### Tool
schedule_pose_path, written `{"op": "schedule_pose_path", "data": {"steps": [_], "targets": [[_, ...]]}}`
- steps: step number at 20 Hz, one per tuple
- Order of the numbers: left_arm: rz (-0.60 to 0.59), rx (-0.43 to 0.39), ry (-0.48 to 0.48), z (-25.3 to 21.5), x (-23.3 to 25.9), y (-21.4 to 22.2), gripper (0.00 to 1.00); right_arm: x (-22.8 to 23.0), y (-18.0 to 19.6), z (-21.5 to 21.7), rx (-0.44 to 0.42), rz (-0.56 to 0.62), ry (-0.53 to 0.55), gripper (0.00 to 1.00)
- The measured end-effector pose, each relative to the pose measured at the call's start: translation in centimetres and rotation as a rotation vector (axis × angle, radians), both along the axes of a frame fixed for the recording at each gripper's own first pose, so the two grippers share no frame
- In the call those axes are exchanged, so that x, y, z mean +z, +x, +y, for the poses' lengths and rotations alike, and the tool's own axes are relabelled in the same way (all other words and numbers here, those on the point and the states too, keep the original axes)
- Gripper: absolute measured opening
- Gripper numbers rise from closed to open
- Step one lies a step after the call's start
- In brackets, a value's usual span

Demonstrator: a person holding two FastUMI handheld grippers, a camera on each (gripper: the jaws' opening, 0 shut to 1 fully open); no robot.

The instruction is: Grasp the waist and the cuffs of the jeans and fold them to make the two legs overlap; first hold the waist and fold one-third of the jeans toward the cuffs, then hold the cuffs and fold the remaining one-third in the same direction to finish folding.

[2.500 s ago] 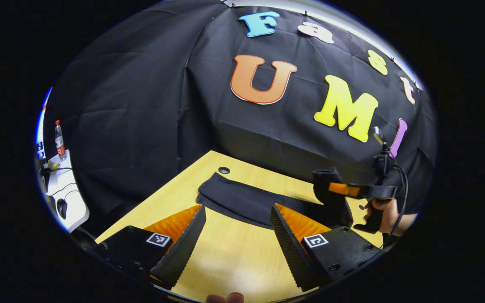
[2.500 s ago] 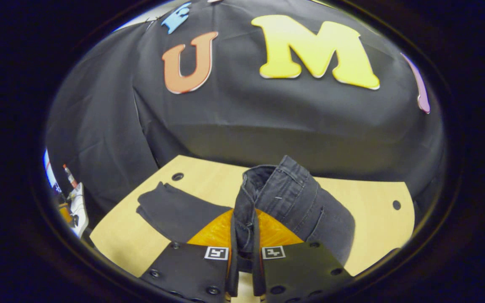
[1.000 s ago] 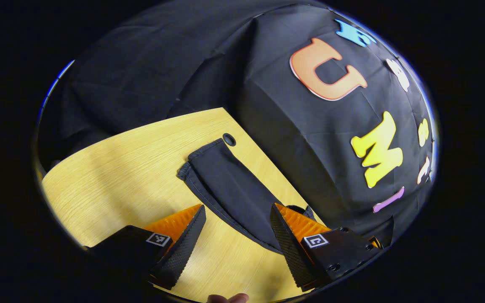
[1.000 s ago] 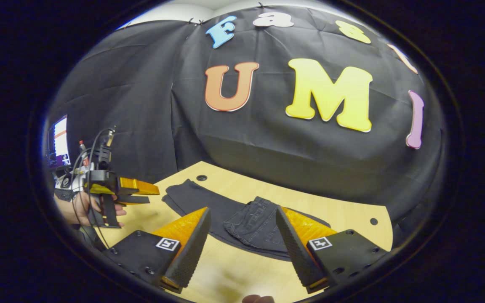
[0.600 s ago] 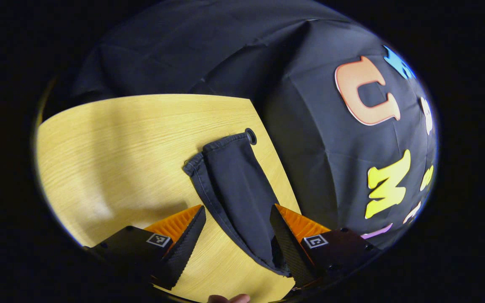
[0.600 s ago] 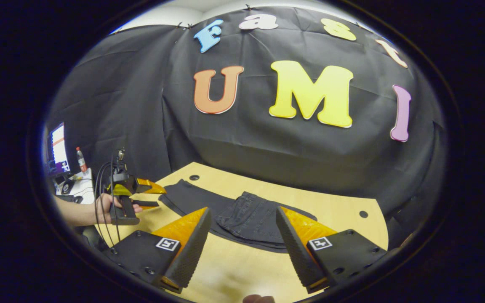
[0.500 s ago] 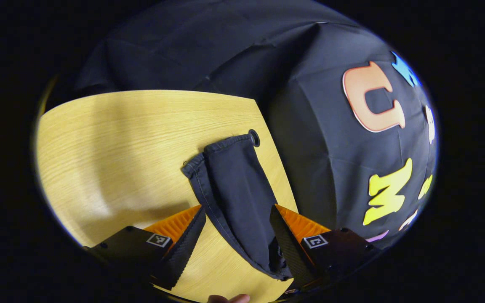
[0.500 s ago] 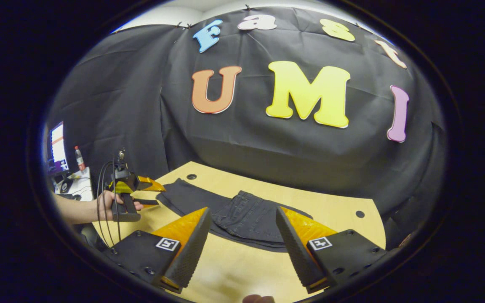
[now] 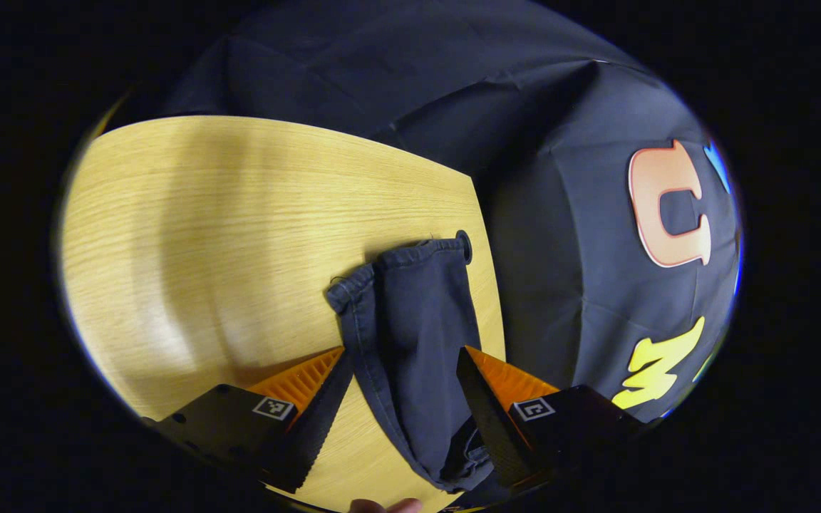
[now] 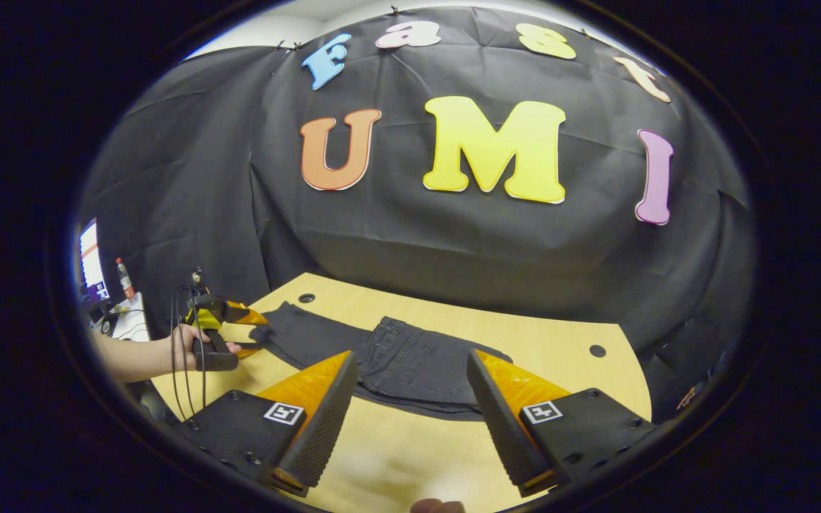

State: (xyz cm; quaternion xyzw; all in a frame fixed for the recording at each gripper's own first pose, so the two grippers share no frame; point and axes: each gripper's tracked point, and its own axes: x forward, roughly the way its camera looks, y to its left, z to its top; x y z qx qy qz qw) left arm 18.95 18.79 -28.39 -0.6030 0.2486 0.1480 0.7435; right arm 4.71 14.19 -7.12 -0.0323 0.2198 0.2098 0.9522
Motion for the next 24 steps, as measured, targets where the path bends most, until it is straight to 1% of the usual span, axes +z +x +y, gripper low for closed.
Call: {"op": "schedule_pose_path", "data": {"steps": [1,2,3,4,5,6,7,8,9,10,11,12,13,14,15,17,18,20,23,24], "targets": [[-0.009,-0.001,-0.01,0.0,0.0,0.5,0.96,-0.2,-0.1,-0.2,-0.003,0.005,-0.002,0.95],[-0.013,-0.005,-0.014,-0.1,0.0,0.9,0.96,-0.3,-0.1,-0.5,-0.011,0.009,-0.004,0.93],[-0.023,-0.007,-0.016,-0.1,0.0,1.2,0.95,-0.6,0.0,-0.8,-0.023,0.015,-0.001,0.95],[-0.036,-0.012,-0.018,-0.4,0.2,1.4,0.94,-0.9,-0.1,-1.2,-0.044,0.033,0.007,0.95],[-0.034,-0.014,-0.019,-0.2,0.0,1.5,0.93,-1.4,-0.4,-1.5,-0.065,0.059,0.017,0.93],[-0.022,-0.01,-0.037,-0.4,-0.9,2.0,0.9,-1.6,-0.8,-1.9,-0.083,0.076,0.025,0.95],[-0.03,0.016,-0.06,-0.2,-0.6,2.4,0.77,-1.6,-1.0,-2.4,-0.107,0.081,0.026,0.97],[-0.037,0.023,-0.084,-0.3,-0.5,3.0,0.77,-1.4,-1.4,-2.9,-0.123,0.08,0.026,0.93],[-0.042,0.023,-0.083,-0.1,-0.6,3.0,0.63,-1.2,-2.0,-3.5,-0.14,0.073,0.02,0.93],[-0.04,0.004,-0.068,-0.3,-0.9,3.0,0.61,-1.1,-2.5,-4.1,-0.153,0.068,0.013,0.95],[-0.03,-0.016,-0.05,-0.5,-1.4,3.2,0.55,-1.0,-3.1,-4.5,-0.159,0.066,0.006,0.93],[-0.015,-0.026,-0.039,-0.4,-1.8,3.2,0.5,-1.0,-3.6,-5.1,-0.167,0.062,-0.009,0.95],[-0.01,-0.029,-0.044,-0.5,-2.0,3.5,0.34,-0.9,-4.0,-5.7,-0.173,0.057,-0.023,0.93],[-0.021,-0.025,-0.059,-0.5,-1.8,3.6,0.16,-0.8,-4.4,-6.2,-0.181,0.056,-0.036,0.97],[-0.035,-0.021,-0.075,-0.5,-1.5,3.5,0.18,-0.7,-4.8,-6.7,-0.188,0.056,-0.043,0.93],[-0.052,-0.017,-0.087,-0.5,-1.0,3.4,0.12,-0.1,-4.9,-7.0,-0.2,0.048,-0.041,0.93],[-0.064,-0.019,-0.079,-0.7,-0.5,3.4,0.11,0.3,-4.9,-7.2,-0.205,0.039,-0.039,0.93],[-0.098,-0.036,-0.038,-0.9,1.0,3.4,0.08,1.0,-4.8,-7.2,-0.207,0.019,-0.032,0.94],[-0.169,-0.092,0.037,-2.0,4.5,3.7,0.07,1.3,-4.9,-7.3,-0.201,0.007,-0.025,0.94],[-0.188,-0.113,0.066,-2.4,5.6,3.9,0.07,1.2,-4.8,-7.3,-0.199,0.008,-0.02,0.97]]}}
